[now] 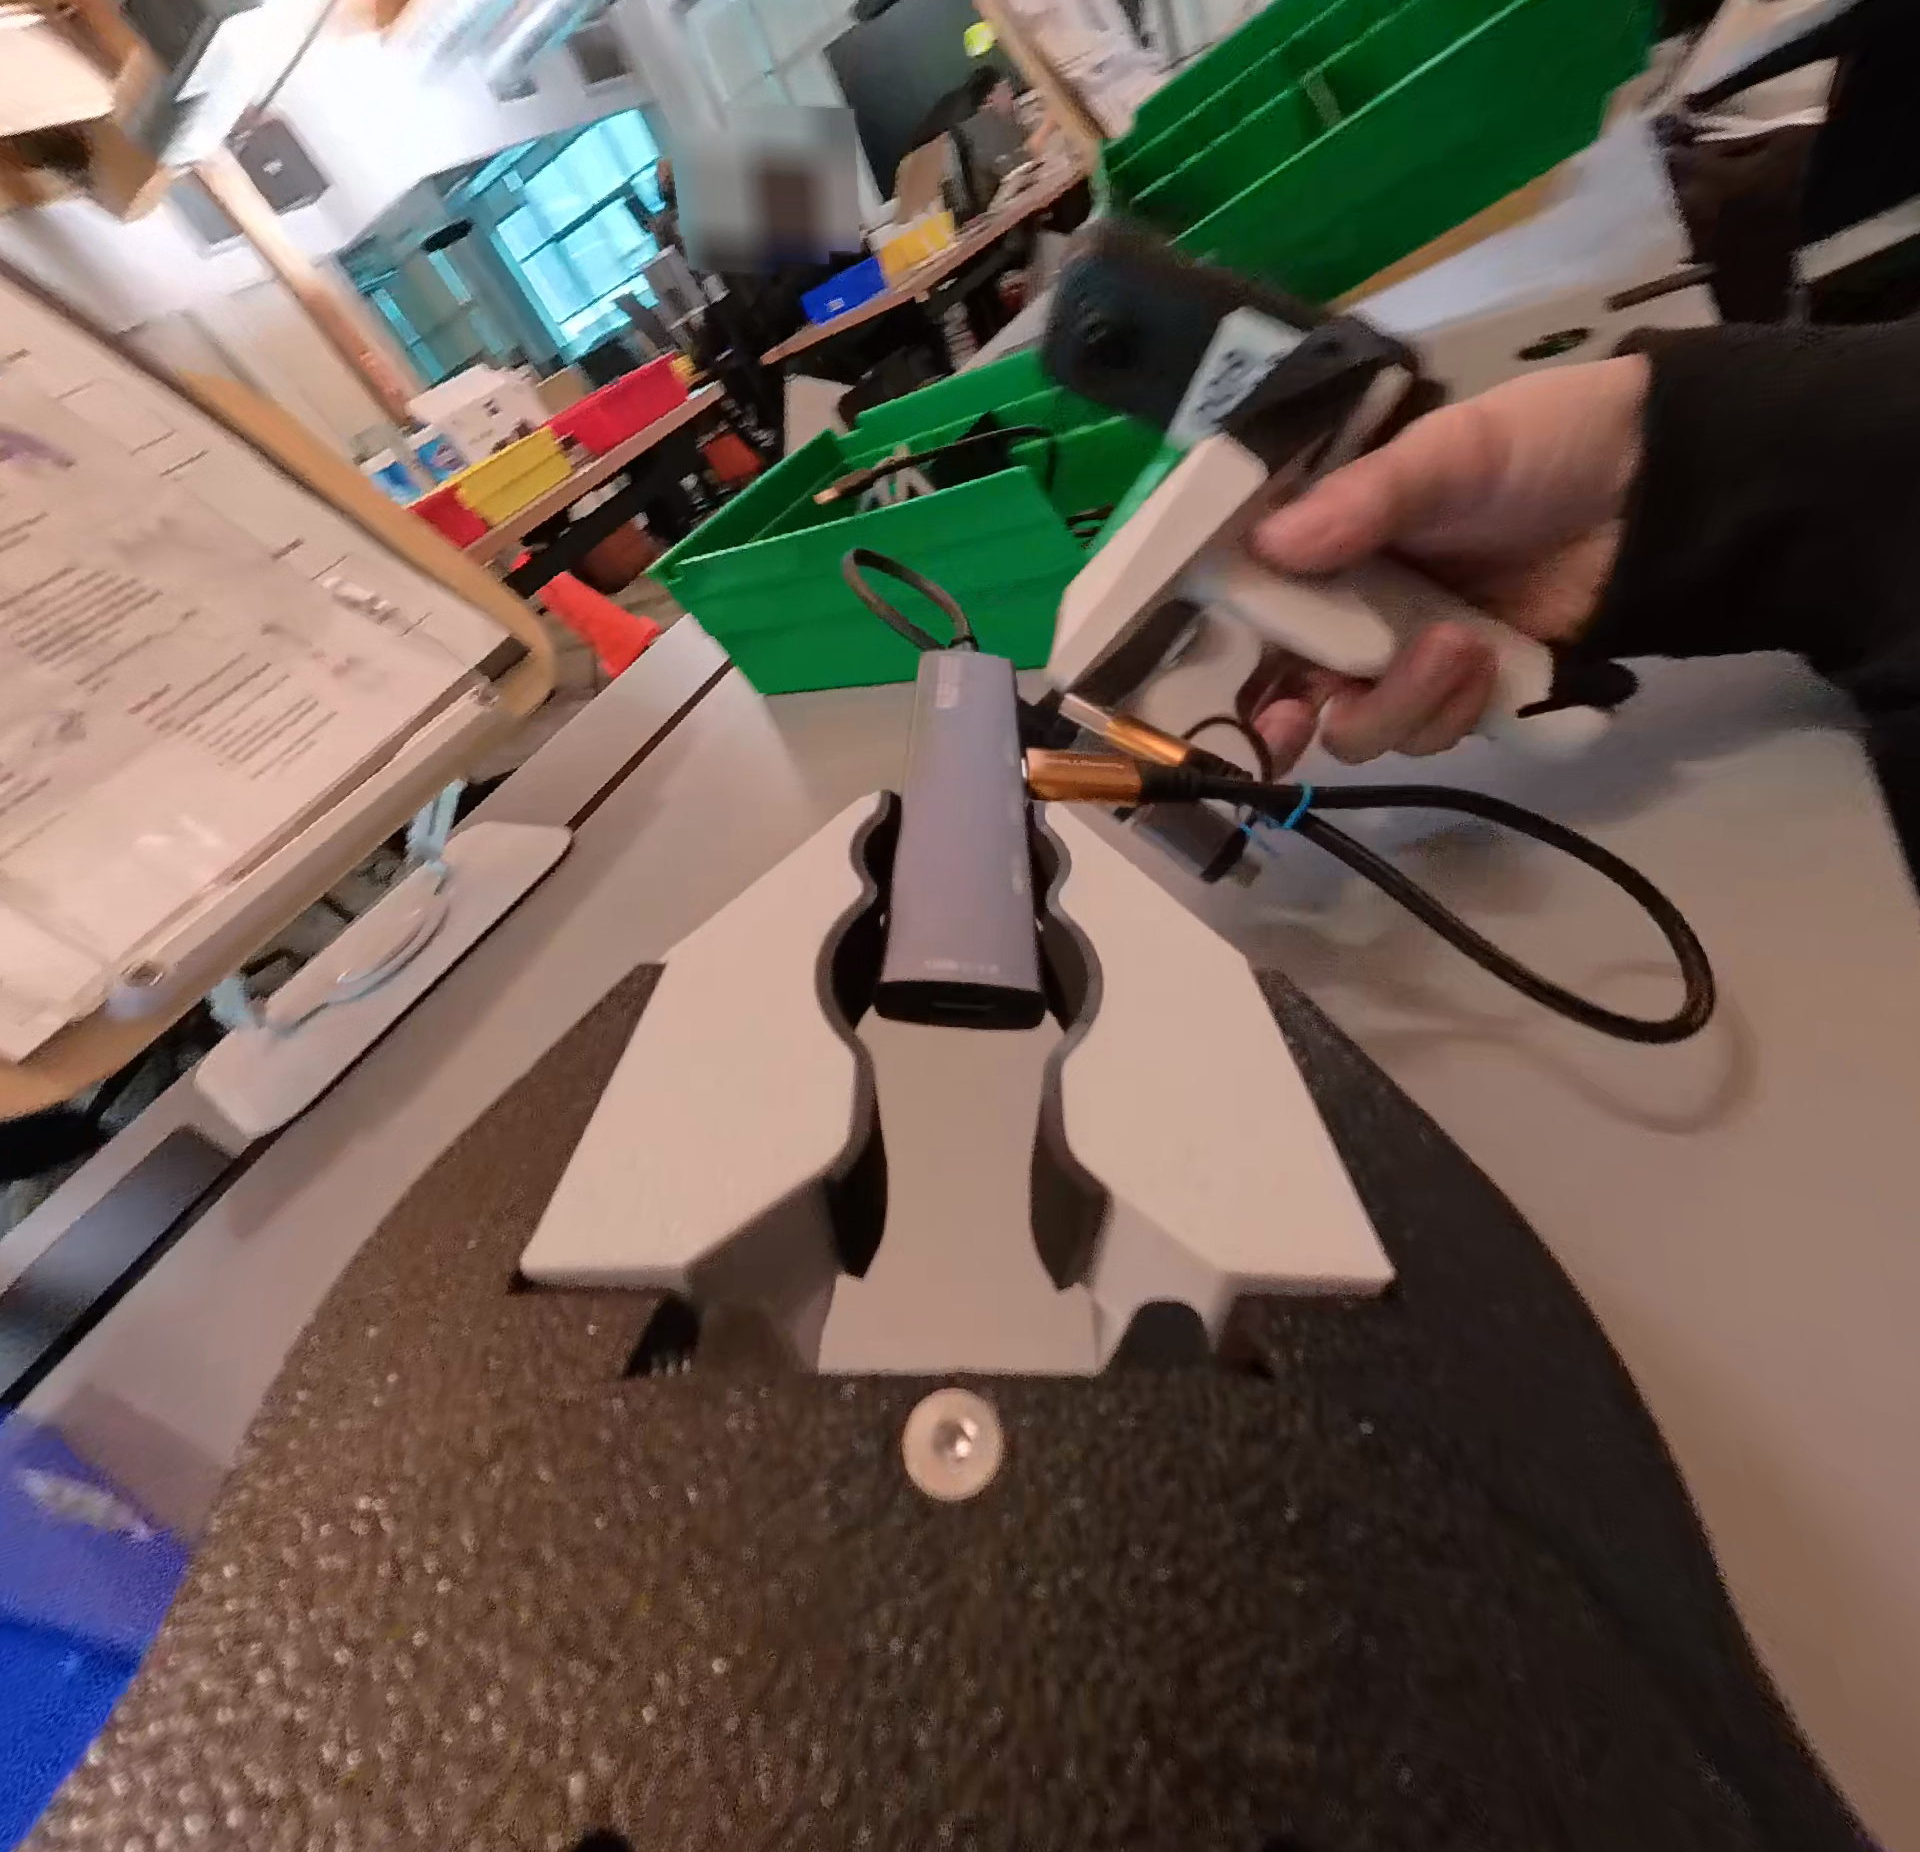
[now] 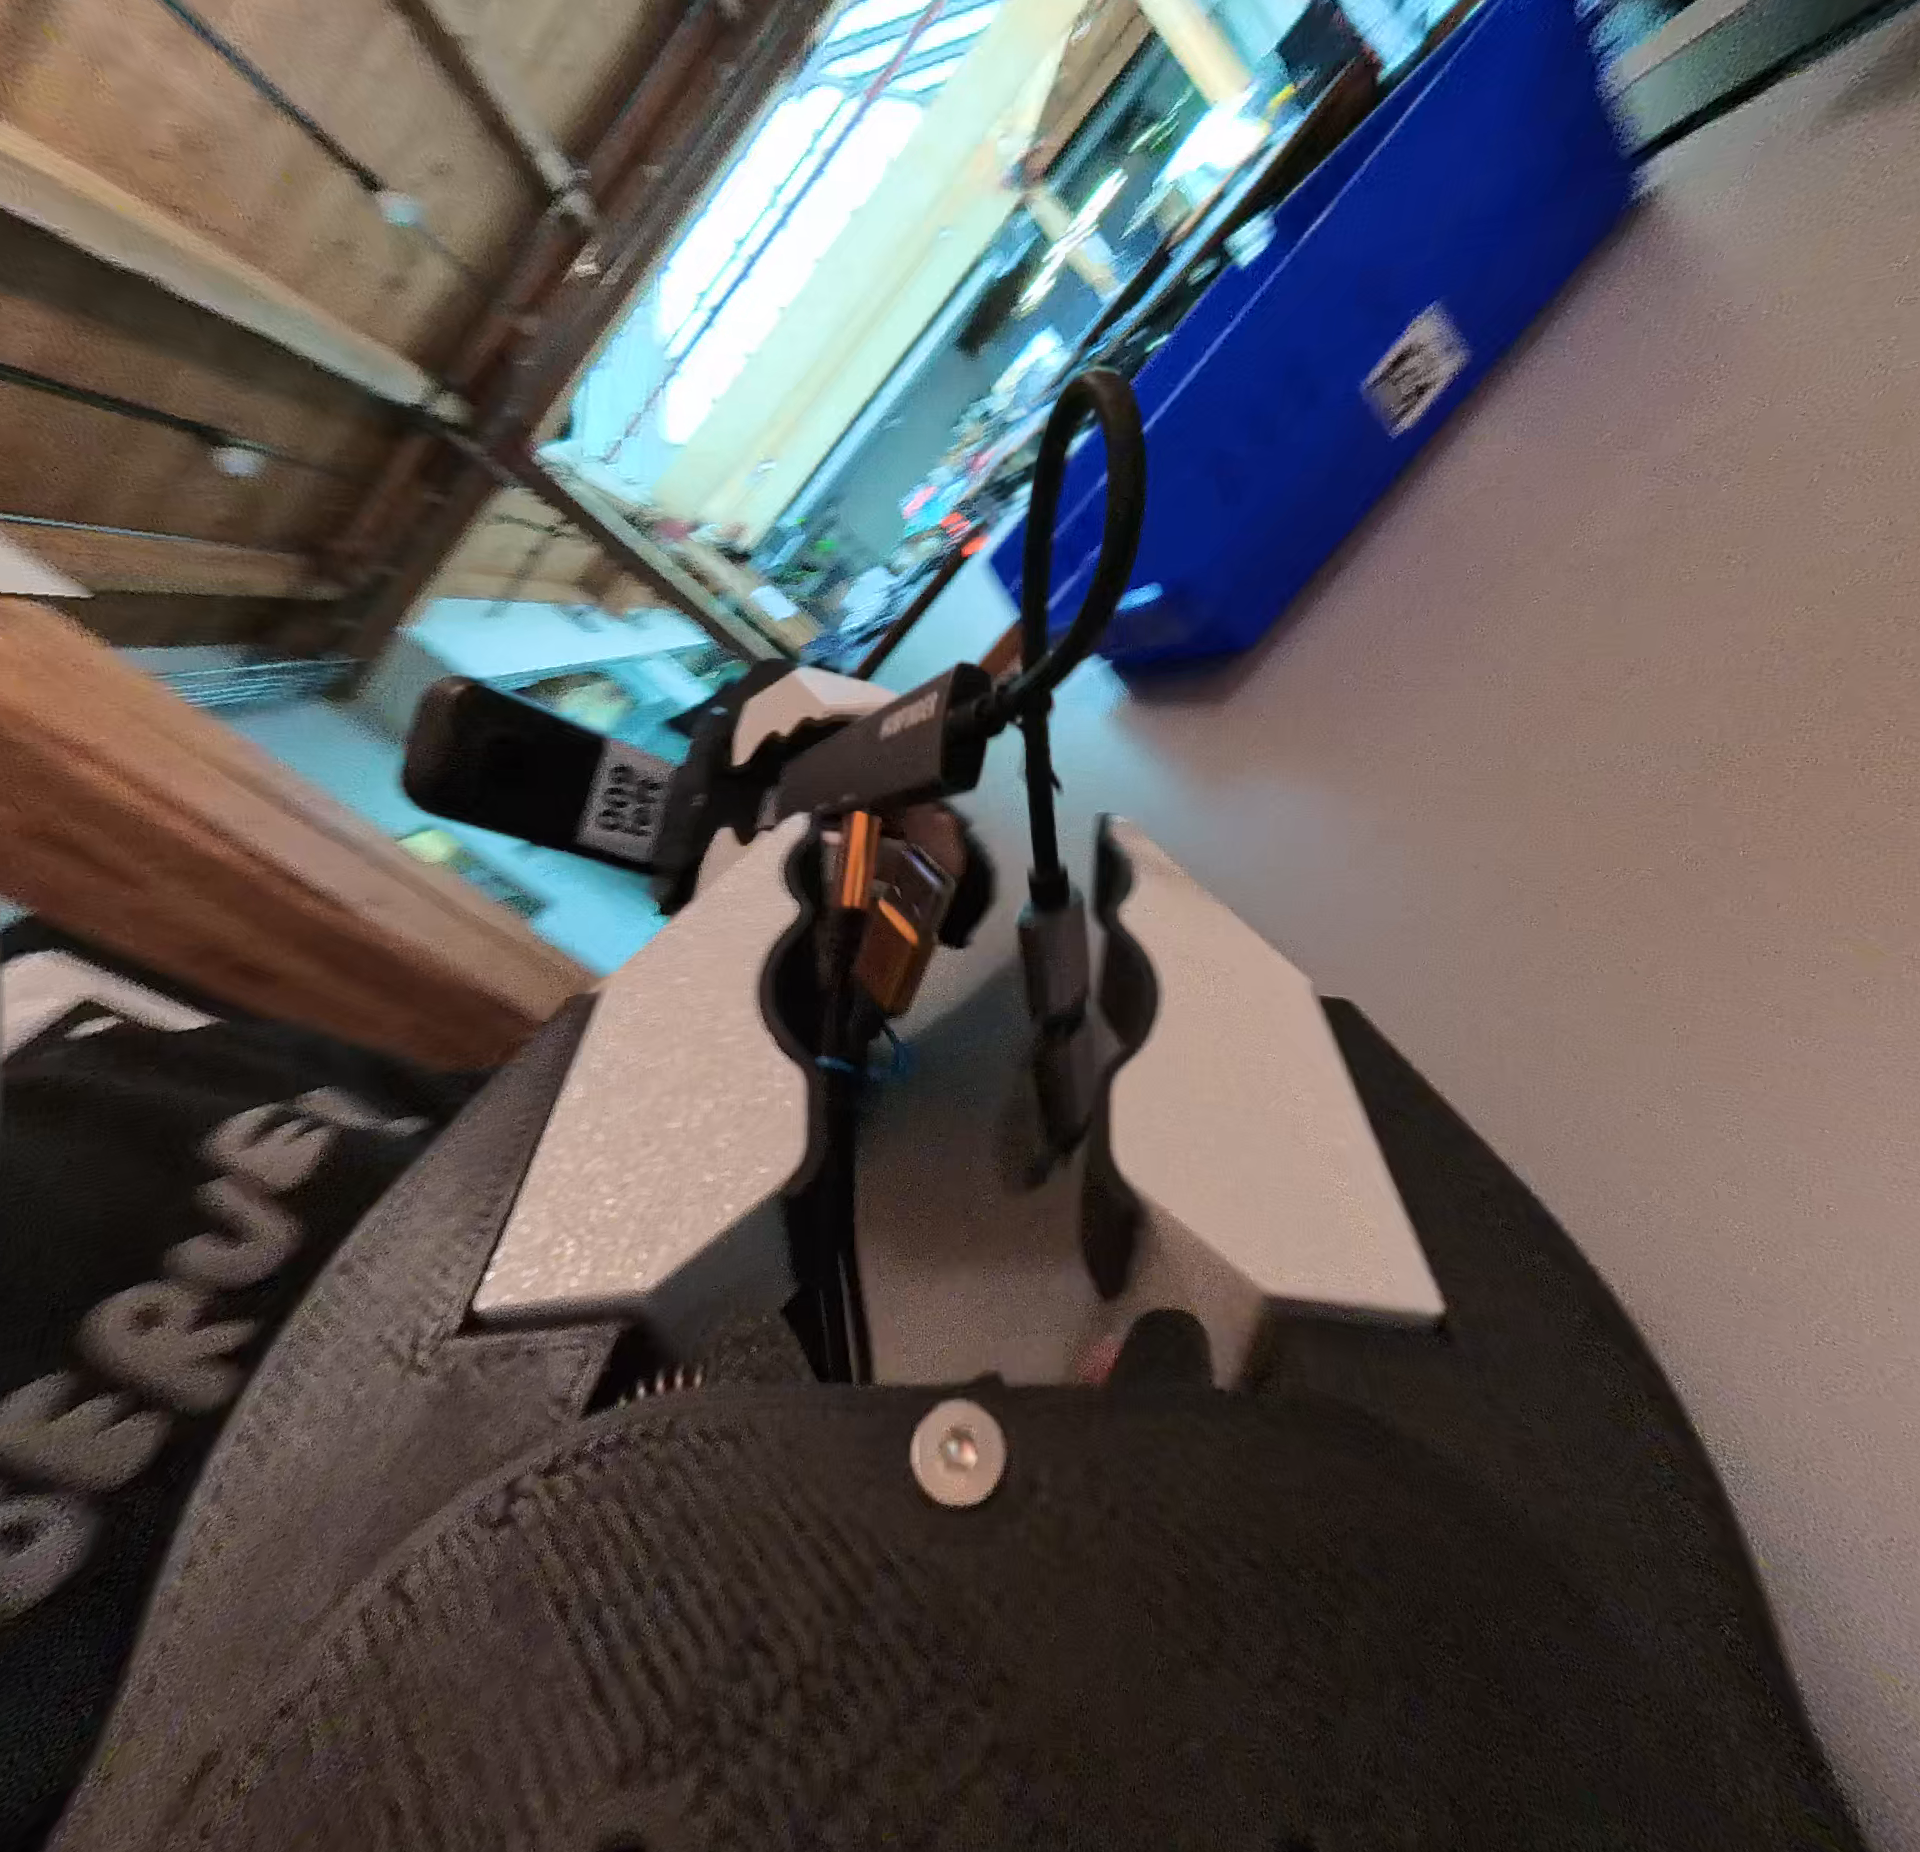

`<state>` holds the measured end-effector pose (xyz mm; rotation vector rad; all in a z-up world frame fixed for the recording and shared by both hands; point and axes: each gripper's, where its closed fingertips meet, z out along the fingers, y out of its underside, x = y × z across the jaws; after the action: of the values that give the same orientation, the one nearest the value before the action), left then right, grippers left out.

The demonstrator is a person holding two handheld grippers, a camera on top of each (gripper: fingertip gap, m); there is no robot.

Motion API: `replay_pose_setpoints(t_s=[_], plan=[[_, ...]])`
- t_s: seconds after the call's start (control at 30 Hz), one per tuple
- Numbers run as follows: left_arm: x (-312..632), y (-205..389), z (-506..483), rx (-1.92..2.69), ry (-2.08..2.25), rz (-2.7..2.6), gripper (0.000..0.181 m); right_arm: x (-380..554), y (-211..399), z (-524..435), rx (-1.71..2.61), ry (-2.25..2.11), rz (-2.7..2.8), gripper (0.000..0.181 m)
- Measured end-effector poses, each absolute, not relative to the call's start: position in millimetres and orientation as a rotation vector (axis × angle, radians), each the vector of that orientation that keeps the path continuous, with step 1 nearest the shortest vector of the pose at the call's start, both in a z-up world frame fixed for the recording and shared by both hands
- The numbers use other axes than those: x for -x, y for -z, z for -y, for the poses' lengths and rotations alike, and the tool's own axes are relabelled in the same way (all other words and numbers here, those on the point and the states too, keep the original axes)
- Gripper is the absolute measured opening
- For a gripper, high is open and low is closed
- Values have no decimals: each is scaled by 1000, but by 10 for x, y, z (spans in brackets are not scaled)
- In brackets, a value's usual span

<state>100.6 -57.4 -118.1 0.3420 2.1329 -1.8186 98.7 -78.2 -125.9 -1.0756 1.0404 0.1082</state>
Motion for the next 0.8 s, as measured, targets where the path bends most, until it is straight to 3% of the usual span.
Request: replay_pose_setpoints(t_s=[0.1,0.23,0.3,0.63,0.8], plan=[[-1247,1160,515,-159,1811,-2113,22,-1005,1183,1045,1121,182,-1089,82],[-1436,1148,468,30,1859,-2085,23,-970,901,820,1294,571,-946,82],[-1478,1185,474,88,1857,-2087,22,-999,885,613,1403,725,-855,56],[-1438,1172,531,108,1827,-1950,23,-1286,1121,569,1528,991,-947,18],[-1440,1196,543,115,1824,-1950,23,-1284,1171,565,1543,951,-960,12]])
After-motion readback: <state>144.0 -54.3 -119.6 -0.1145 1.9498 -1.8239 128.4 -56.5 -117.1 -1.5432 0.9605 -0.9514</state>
